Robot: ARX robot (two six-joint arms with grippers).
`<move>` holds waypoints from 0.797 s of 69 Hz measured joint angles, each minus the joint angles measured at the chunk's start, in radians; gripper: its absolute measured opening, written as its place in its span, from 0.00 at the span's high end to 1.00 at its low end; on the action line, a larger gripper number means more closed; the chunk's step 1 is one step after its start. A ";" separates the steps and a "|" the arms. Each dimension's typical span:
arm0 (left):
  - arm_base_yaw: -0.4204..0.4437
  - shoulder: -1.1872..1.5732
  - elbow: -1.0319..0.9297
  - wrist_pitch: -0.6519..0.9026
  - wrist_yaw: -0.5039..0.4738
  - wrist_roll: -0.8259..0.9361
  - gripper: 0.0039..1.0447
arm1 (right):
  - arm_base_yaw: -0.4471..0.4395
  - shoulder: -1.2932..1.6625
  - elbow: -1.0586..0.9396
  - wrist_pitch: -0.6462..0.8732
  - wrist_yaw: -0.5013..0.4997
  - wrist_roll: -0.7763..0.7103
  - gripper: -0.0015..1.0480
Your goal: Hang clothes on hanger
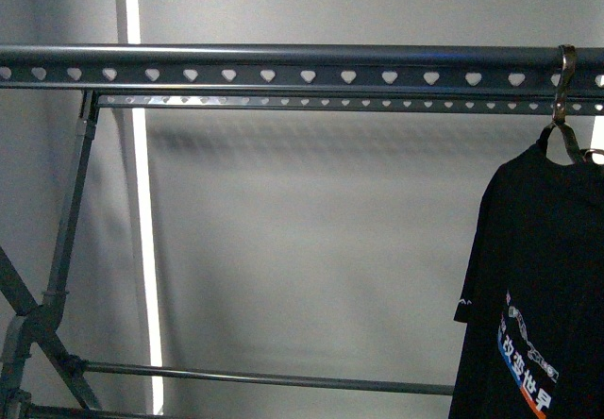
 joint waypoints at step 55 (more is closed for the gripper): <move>0.000 -0.374 0.000 -0.379 0.001 0.000 0.97 | 0.160 -0.819 -0.752 0.011 0.237 -0.206 0.98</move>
